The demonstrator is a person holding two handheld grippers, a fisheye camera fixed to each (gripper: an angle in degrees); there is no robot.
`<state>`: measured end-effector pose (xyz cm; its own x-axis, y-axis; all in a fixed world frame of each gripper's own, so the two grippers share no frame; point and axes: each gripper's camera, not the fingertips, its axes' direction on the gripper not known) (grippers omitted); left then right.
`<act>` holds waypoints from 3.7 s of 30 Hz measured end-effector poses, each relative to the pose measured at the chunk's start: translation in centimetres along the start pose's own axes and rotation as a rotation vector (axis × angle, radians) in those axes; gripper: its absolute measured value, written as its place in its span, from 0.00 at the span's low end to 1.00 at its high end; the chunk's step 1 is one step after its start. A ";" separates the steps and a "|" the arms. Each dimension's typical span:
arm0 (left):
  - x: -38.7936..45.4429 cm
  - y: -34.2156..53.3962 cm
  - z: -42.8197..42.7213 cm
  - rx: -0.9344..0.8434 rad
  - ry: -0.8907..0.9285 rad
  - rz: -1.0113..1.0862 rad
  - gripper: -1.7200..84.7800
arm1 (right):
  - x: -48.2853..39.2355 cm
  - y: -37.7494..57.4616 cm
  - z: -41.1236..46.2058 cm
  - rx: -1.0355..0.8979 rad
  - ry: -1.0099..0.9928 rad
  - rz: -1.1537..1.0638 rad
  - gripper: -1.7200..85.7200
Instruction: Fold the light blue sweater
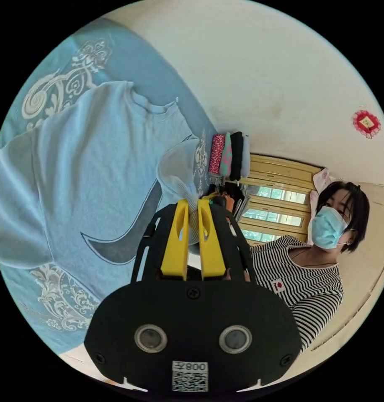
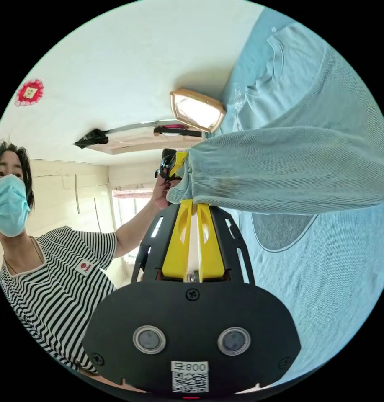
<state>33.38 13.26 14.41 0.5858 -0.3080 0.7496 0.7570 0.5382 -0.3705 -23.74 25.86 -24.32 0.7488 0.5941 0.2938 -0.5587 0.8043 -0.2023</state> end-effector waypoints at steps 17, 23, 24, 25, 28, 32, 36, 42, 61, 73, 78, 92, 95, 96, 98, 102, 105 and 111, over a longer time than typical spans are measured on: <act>-17.4 -0.7 -0.7 0.007 -0.075 -0.052 0.06 | -0.5 -4.6 15.2 -0.249 0.438 -0.100 0.03; -19.9 -0.8 -0.5 0.034 -0.133 -0.067 0.08 | -1.5 -4.8 18.4 -0.290 0.547 -0.131 0.03; -20.0 -0.6 -0.7 0.053 -0.140 -0.071 0.08 | -1.2 -4.7 19.0 -0.305 0.564 -0.123 0.03; -20.2 -0.3 -1.1 0.105 -0.152 -0.076 0.08 | -1.2 -4.6 19.2 -0.301 0.555 -0.131 0.03; -18.6 0.9 -1.3 0.268 -0.163 -0.012 0.07 | -1.6 -4.2 19.3 -0.286 0.519 -0.135 0.04; -16.9 0.0 3.2 0.180 -0.207 0.054 0.05 | -2.4 -3.7 19.8 -0.285 0.487 -0.124 0.05; -18.0 -0.6 5.5 0.126 -0.282 -0.004 0.03 | -3.1 -2.0 20.0 -0.373 0.426 -0.058 0.07; -13.4 -2.4 7.1 0.218 -0.223 0.142 0.02 | -9.3 -0.6 10.4 -0.167 0.650 -0.080 0.04; -0.9 -17.9 22.9 0.108 -0.112 0.416 0.09 | -17.2 -0.7 3.2 0.052 1.330 -0.104 0.02; 9.8 -33.5 39.2 -0.174 -0.408 0.621 0.03 | -17.8 0.5 -1.2 0.155 1.445 -0.059 0.02; 11.9 -35.1 41.5 -0.180 -0.395 0.652 0.02 | -17.9 1.1 -3.9 0.207 1.373 -0.046 0.02; 14.2 -33.7 42.3 -0.094 -0.328 0.650 0.02 | -19.7 2.0 -0.6 0.138 1.512 -0.181 0.02; 14.2 -34.3 43.7 -0.106 -0.342 0.636 0.02 | -19.0 1.9 -1.2 0.122 1.501 -0.183 0.02; 14.3 -34.5 43.9 -0.102 -0.338 0.635 0.02 | -19.1 1.8 -1.5 0.115 1.507 -0.178 0.02; 15.1 -35.3 45.0 -0.111 -0.369 0.657 0.02 | -19.2 1.7 -1.3 0.088 1.557 -0.195 0.02; 16.0 -36.6 46.2 -0.088 -0.322 0.657 0.02 | -19.2 1.7 -2.1 0.099 1.582 -0.178 0.02; 16.0 -36.8 46.7 -0.107 -0.328 0.652 0.02 | -19.1 1.6 -3.0 0.125 1.540 -0.153 0.02; 13.8 -32.7 41.7 0.050 -0.331 0.631 0.02 | -20.4 2.0 -3.5 0.174 1.528 -0.157 0.02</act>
<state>4.61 24.14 59.71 0.7834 0.3238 0.5305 0.2840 0.5728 -0.7690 -38.86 15.39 -34.02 0.3800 0.0407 -0.9241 -0.3941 0.9109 -0.1220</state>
